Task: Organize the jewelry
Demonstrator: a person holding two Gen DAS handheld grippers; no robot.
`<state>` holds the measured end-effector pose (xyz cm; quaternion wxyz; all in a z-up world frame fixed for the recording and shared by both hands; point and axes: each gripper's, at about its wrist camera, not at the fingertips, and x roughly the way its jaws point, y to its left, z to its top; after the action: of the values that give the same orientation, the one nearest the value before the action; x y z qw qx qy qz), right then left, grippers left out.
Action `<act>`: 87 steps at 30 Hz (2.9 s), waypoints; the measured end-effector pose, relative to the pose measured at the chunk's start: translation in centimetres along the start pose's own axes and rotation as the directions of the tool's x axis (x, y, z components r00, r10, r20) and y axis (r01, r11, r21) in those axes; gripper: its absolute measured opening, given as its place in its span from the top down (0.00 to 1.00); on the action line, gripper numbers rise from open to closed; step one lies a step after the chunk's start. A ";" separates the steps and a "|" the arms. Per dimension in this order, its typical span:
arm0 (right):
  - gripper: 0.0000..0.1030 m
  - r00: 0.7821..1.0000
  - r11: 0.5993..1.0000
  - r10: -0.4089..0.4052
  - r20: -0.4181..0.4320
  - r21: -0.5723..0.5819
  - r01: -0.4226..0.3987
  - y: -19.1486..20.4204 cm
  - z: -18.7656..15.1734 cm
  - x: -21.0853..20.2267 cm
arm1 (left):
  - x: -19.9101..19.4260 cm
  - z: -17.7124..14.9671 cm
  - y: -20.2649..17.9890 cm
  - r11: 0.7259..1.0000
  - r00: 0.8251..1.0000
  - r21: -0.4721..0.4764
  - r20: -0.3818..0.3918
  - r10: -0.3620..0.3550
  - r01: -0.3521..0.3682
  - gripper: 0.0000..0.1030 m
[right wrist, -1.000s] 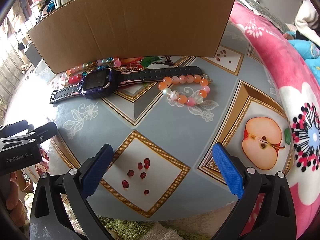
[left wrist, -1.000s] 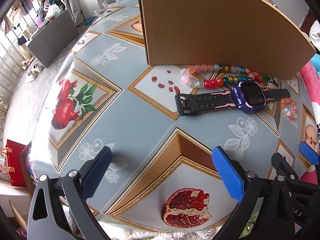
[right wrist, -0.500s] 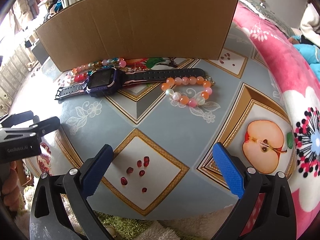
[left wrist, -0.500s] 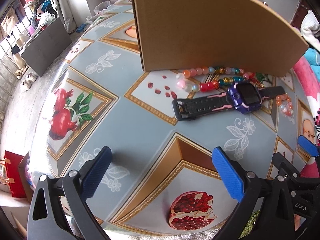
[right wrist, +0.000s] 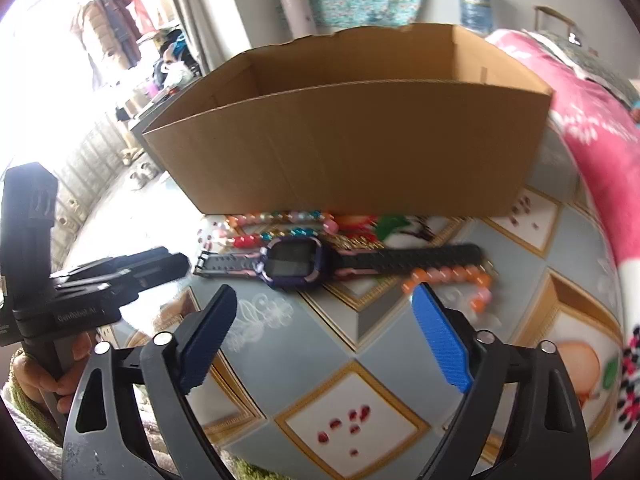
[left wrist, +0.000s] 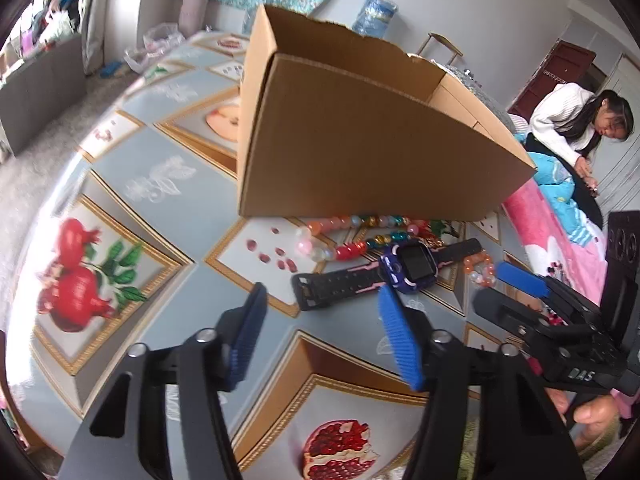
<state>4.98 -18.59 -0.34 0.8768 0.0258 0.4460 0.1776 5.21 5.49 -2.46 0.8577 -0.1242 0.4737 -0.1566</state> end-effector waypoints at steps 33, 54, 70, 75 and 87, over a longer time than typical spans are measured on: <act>0.59 0.995 0.997 0.072 -0.071 0.021 -0.071 -0.1 0.7 3.9 | 3.6 0.1 1.2 0.933 0.956 -0.226 -0.016 -0.293 0.282 0.64; 0.59 0.975 0.985 0.168 -0.145 0.001 -0.170 2.6 -1.9 2.4 | 1.6 -1.0 0.2 0.988 0.986 0.078 -0.085 0.143 -0.136 0.93; 0.58 0.968 0.925 0.233 -0.093 0.330 -0.191 -5.6 0.5 2.2 | 1.6 -1.1 0.4 0.989 0.989 0.092 -0.082 0.126 -0.118 0.92; 0.60 0.981 0.947 0.148 -0.125 0.305 -0.104 -6.3 0.5 1.5 | 1.5 -1.1 0.6 0.990 0.990 0.096 -0.083 0.114 -0.106 0.92; 0.57 0.989 0.965 0.063 -0.131 0.261 -0.027 -6.8 1.8 1.8 | 1.5 -1.1 0.7 0.990 0.991 0.106 -0.080 0.105 -0.096 0.92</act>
<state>9.34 -24.19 -2.03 0.8286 0.1376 0.5244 0.1394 5.11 5.49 -4.45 0.8486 -0.0493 0.5071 -0.1423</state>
